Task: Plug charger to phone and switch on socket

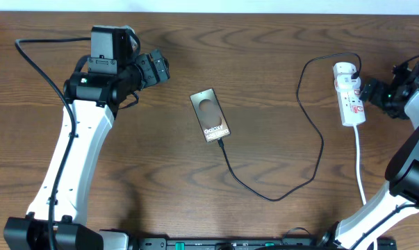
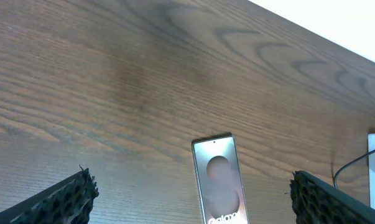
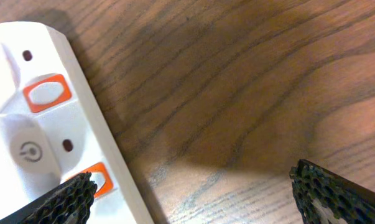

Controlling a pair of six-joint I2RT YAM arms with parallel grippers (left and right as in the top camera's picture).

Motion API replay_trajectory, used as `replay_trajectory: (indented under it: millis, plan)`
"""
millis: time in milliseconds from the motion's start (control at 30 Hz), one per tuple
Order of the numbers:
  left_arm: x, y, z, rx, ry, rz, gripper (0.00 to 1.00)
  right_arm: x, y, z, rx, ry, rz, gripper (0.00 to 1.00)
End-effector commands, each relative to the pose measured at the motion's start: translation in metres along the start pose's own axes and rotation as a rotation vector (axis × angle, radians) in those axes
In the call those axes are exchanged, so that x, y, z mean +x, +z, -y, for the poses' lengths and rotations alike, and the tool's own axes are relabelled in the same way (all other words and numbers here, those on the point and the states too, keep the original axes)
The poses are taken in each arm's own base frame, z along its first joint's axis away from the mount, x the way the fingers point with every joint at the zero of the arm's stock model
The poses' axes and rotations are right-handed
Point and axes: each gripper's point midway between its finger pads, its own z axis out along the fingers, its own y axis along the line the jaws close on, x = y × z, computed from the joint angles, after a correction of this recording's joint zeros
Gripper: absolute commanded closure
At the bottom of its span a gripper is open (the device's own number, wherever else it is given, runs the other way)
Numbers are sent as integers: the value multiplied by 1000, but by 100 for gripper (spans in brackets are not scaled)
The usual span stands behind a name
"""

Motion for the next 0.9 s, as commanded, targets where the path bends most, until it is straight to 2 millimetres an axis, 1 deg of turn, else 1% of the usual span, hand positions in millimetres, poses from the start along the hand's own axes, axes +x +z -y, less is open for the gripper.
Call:
replay_trajectory:
  millis: [0, 100, 233, 367, 700, 867]
  plan:
    - [-4, -1, -3, -13, 6, 11, 3, 6, 12, -4, -24, 6, -21, 1]
    - [-4, -1, -3, -13, 6, 11, 3, 9, 16, -5, -34, 9, -30, 1]
    - [-4, -1, -3, -13, 6, 11, 3, 9, 16, -6, -37, 9, -29, 1]
    - [-4, -1, -3, -13, 6, 11, 3, 8, 15, -13, -80, 9, -29, 1]
    - [-4, -1, -3, -13, 7, 11, 3, 14, 15, -14, -87, 14, -50, 1]
    - [-4, -1, -3, -13, 7, 11, 2, 17, 17, -18, -92, 9, -62, 1]
